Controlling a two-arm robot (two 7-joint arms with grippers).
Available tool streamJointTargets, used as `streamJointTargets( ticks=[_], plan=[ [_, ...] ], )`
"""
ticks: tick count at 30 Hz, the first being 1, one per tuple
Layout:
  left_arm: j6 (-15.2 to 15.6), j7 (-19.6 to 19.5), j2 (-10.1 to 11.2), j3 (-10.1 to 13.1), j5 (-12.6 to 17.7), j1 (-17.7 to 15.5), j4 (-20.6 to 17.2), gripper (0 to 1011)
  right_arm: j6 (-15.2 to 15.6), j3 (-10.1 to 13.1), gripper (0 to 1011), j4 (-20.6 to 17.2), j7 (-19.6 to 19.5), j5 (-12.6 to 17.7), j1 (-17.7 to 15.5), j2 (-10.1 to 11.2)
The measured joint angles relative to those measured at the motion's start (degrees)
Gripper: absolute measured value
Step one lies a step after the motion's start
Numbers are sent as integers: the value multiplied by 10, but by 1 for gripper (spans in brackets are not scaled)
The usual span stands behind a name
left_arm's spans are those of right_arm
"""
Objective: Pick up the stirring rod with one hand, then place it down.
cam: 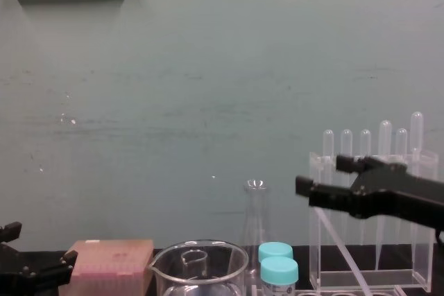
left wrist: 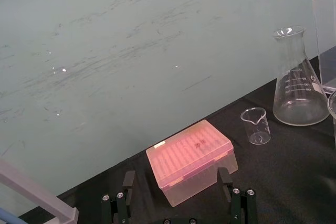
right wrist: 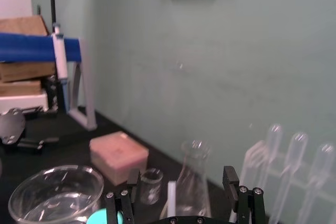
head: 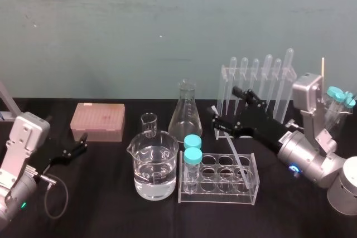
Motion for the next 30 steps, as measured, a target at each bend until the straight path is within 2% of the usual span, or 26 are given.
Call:
streamJointTargets(
  ticks=[4, 11, 19, 30],
  plan=[
    [0, 0, 0, 0, 0, 0, 0, 1000, 50, -3, 1003, 16, 21, 12, 11, -7],
    [0, 0, 0, 0, 0, 0, 0, 1000, 91, -5, 1003, 34, 35, 11, 19, -14],
    [0, 0, 0, 0, 0, 0, 0, 1000, 115, -2, 1003, 40, 42, 8, 20, -19],
    [0, 0, 0, 0, 0, 0, 0, 1000, 120, 0, 1003, 39, 42, 6, 19, -20]
  ],
)
